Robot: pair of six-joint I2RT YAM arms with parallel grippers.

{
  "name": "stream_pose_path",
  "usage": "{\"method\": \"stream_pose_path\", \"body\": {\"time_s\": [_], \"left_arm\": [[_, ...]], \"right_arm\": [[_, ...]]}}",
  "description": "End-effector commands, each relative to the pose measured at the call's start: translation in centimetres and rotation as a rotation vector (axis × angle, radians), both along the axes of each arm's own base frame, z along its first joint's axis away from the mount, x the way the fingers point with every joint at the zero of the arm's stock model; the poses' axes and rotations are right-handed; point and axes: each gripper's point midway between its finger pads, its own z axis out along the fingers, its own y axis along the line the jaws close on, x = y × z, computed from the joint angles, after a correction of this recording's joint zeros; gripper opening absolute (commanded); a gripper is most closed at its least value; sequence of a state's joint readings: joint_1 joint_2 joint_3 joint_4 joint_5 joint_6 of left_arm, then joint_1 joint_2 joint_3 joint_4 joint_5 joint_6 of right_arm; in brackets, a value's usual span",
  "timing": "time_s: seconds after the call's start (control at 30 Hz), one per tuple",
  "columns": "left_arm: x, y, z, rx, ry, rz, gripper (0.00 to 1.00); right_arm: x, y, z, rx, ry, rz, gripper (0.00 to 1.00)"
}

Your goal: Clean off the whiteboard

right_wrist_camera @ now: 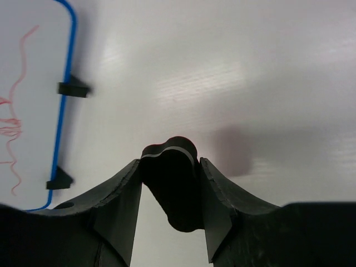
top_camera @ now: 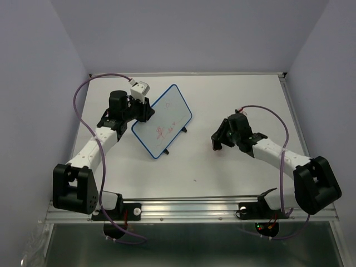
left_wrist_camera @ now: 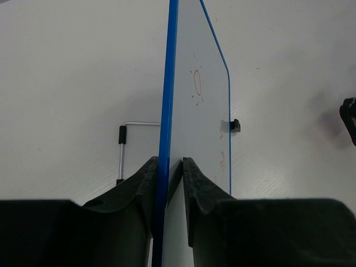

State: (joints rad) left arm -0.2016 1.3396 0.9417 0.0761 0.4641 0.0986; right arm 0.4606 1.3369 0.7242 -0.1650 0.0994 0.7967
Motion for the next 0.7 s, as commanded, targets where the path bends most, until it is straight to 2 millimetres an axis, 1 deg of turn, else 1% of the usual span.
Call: {"method": "stream_pose_path", "body": {"time_s": [0.0, 0.07, 0.1, 0.13, 0.2, 0.23, 0.27, 0.3, 0.33, 0.4, 0.43, 0.47, 0.5, 0.53, 0.57, 0.6, 0.63, 0.67], "left_arm": [[-0.4, -0.2, 0.4, 0.036, -0.056, -0.045, 0.30], [-0.3, -0.1, 0.1, 0.043, -0.052, -0.036, 0.27], [-0.3, 0.0, 0.0, 0.045, -0.049, -0.034, 0.27], [-0.2, 0.0, 0.0, 0.048, -0.049, -0.031, 0.27], [-0.1, 0.1, -0.3, 0.057, -0.042, -0.030, 0.27], [-0.1, 0.0, -0.5, 0.062, -0.040, -0.032, 0.27], [-0.1, 0.0, -0.6, 0.064, -0.038, -0.035, 0.27], [0.0, 0.0, -0.9, 0.069, -0.030, -0.032, 0.27], [0.0, -0.1, -1.1, 0.072, -0.026, -0.032, 0.26], [0.1, 0.2, -1.4, 0.082, -0.017, -0.012, 0.27], [0.2, 0.3, -1.6, 0.086, -0.012, -0.004, 0.26], [0.3, 0.5, -1.7, 0.089, -0.009, 0.009, 0.27], [0.3, 0.5, -1.7, 0.089, -0.009, 0.009, 0.26], [0.3, 0.5, -1.7, 0.089, -0.010, 0.007, 0.27], [0.2, 0.5, -1.6, 0.088, -0.011, 0.006, 0.27], [0.2, 0.5, -1.6, 0.089, -0.013, 0.005, 0.27], [0.2, 0.5, -1.6, 0.088, -0.011, 0.006, 0.26], [0.2, 0.5, -1.6, 0.088, -0.012, 0.006, 0.25]], "right_arm": [[5.1, 5.8, 8.1, 0.129, -0.334, 0.217, 0.15], [5.9, 7.7, 9.2, 0.162, -0.376, 0.282, 0.14], [6.1, 8.7, 9.8, 0.182, -0.393, 0.304, 0.14], [6.9, 10.5, 10.7, 0.203, -0.427, 0.341, 0.14], [7.4, 12.4, 11.6, 0.215, -0.464, 0.385, 0.14], [8.1, 14.0, 12.3, 0.223, -0.491, 0.416, 0.14], [8.4, 14.7, 12.6, 0.225, -0.505, 0.430, 0.14], [9.2, 15.0, 12.9, 0.222, -0.517, 0.415, 0.14], [10.0, 16.0, 13.5, 0.236, -0.538, 0.422, 0.14], [11.2, 16.6, 14.1, 0.263, -0.551, 0.390, 0.15], [11.3, 17.3, 14.6, 0.280, -0.566, 0.395, 0.15], [12.2, 17.6, 15.0, 0.300, -0.570, 0.366, 0.15], [12.6, 17.8, 15.2, 0.308, -0.575, 0.359, 0.15], [12.5, 18.6, 15.5, 0.320, -0.583, 0.371, 0.15], [12.9, 18.7, 15.7, 0.318, -0.593, 0.358, 0.15], [12.8, 19.8, 16.0, 0.320, -0.607, 0.369, 0.15], [13.2, 19.9, 16.2, 0.316, -0.620, 0.365, 0.14], [13.0, 20.5, 16.2, 0.317, -0.624, 0.372, 0.14]]}}
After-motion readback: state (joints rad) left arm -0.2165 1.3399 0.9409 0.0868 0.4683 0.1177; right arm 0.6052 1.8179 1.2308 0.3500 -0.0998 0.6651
